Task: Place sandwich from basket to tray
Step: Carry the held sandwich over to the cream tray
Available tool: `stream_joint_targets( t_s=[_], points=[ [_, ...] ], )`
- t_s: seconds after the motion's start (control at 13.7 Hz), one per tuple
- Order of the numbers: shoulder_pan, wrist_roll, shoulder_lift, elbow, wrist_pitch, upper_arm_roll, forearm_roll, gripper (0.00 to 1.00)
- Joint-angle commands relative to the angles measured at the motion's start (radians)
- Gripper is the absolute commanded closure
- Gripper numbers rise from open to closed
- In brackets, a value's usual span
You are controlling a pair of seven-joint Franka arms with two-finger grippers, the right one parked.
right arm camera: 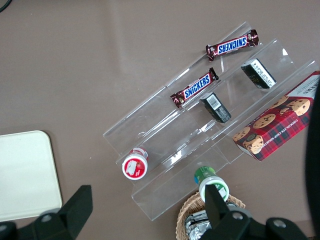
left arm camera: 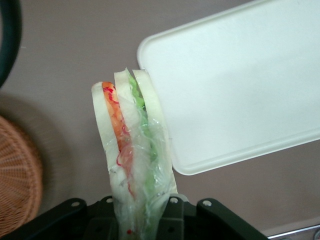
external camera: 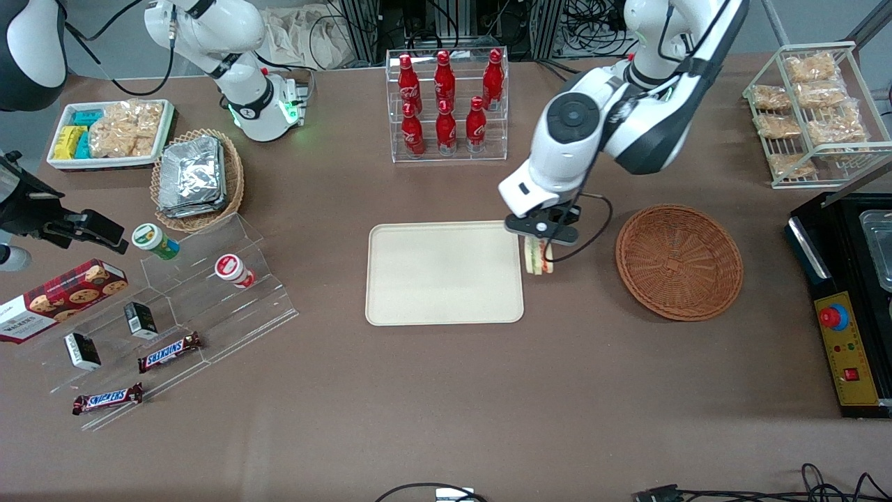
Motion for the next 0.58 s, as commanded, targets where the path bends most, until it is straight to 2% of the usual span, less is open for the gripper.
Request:
stream_joint_targets(
  t_s=[0.0,0.15,0.36,0.51],
  points=[
    [-0.062,-0.1,0.115,0.032,0.055,0.001,0.082,0.82],
    [-0.102,-0.206,0.193,0.032,0.109,0.002,0.163,0.83],
    [-0.138,-0.361,0.311,0.036,0.138,0.006,0.348,0.83],
    [-0.151,-0.394,0.357,0.036,0.158,0.006,0.403,0.83]
  ],
)
